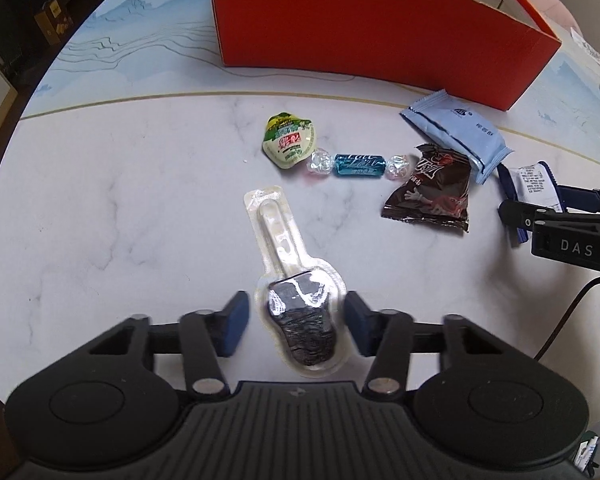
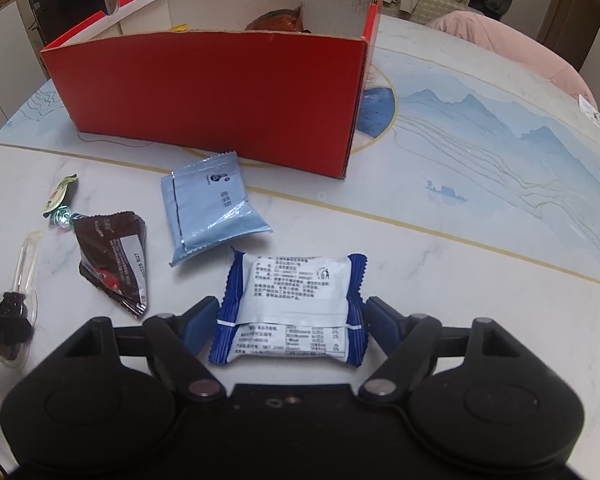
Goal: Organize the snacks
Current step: 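Grasp the clear blister pack with the left tool while the right tool grasps the white biscuit packet, then carry the blister pack and biscuit packet over the red box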
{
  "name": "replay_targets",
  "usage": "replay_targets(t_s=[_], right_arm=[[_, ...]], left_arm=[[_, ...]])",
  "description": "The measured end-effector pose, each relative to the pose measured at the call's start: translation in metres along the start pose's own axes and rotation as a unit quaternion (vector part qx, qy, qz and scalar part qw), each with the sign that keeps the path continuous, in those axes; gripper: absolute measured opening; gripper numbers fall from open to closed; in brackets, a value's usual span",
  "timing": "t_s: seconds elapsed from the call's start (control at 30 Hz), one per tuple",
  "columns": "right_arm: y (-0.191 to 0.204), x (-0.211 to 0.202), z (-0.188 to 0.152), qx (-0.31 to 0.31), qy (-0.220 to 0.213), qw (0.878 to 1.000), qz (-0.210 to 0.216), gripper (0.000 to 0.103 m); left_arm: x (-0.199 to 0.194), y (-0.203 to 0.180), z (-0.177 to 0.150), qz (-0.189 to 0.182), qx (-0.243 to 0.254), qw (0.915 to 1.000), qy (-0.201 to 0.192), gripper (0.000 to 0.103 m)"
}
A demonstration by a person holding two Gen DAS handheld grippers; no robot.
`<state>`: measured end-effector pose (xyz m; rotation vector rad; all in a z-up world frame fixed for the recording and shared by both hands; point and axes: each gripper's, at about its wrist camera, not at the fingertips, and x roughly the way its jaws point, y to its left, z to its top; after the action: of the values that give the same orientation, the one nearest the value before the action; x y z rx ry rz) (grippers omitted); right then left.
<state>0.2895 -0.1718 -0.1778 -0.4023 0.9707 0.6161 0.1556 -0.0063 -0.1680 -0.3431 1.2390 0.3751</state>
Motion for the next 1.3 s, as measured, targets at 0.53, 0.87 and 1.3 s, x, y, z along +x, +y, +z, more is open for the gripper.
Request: replay_targets(t_s=[0.53, 0.87, 1.3], right_arm=[[0.008, -0.024, -0.011, 0.026, -0.023, 0.999, -0.004, 0.053], [0.019, -0.061, -0.010, 0.043, -0.050, 0.998, 0.000, 0.053], [0.036, -0.124, 0.020, 0.039, -0.121, 0.992, -0.003, 0.053]], left_arm=[[-0.005, 0.038, 0.005, -0.079, -0.061, 0.9950, 0.011, 0.041], [-0.014, 0.055, 0.002, -0.099, -0.082, 0.9917, 0.000, 0.041], [-0.069, 0.063, 0.020, -0.121, -0.058, 0.9879, -0.079, 0.041]])
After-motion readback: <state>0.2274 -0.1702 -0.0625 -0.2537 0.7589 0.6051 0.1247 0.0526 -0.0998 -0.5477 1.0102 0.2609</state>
